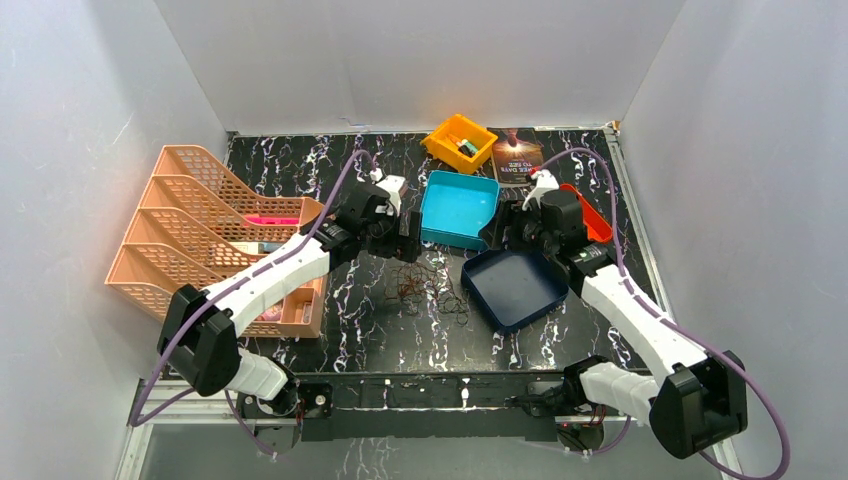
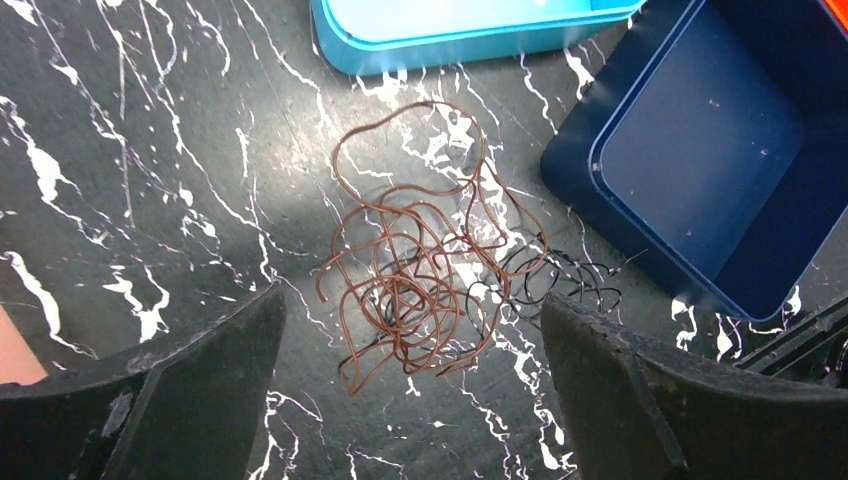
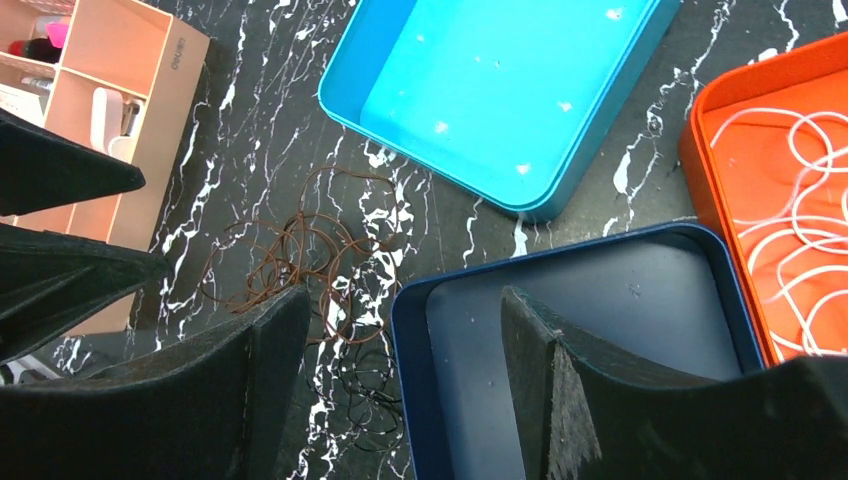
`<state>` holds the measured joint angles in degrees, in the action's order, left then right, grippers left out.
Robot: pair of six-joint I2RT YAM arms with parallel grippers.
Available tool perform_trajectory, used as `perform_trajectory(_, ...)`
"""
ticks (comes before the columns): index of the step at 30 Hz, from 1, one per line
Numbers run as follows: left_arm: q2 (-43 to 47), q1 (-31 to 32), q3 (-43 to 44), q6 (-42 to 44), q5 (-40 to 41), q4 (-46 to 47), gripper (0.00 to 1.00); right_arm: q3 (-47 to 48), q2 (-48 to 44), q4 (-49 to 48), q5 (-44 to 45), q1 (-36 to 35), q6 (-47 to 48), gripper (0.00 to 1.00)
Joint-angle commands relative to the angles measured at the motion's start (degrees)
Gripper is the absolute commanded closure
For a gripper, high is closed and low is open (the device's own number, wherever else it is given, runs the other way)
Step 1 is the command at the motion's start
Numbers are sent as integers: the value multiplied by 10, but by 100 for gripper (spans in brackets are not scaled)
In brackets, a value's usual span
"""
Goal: Untangle the cables
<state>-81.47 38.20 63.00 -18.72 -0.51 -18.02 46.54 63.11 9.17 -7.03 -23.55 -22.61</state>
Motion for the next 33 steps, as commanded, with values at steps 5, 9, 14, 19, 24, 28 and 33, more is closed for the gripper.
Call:
perform_trajectory(5,-15,0,-44,-37,-67,56,2,-27,-36,-23,11,-1,-20,22)
perform_trajectory(9,-37,0,-47,-39,-76,61,5,-34,-34,-31,9,-2,-24,22)
perform_trajectory(14,-59,2,-49,-34,-86,67,9,-37,-30,-36,9,-1,-25,22)
perform_trajectory(19,-83,4,-51,-29,-75,67,11,-38,-26,-36,8,-1,-23,22)
perform_trajectory(24,-120,11,-43,-28,-77,64,19,-41,-26,-37,4,-2,-23,22)
perform_trajectory(28,-141,19,-34,-23,-58,52,23,-43,-26,-38,2,-1,-23,22)
perform_trajectory(33,-146,20,-27,-21,-34,43,41,-42,-28,-37,4,-1,-23,22)
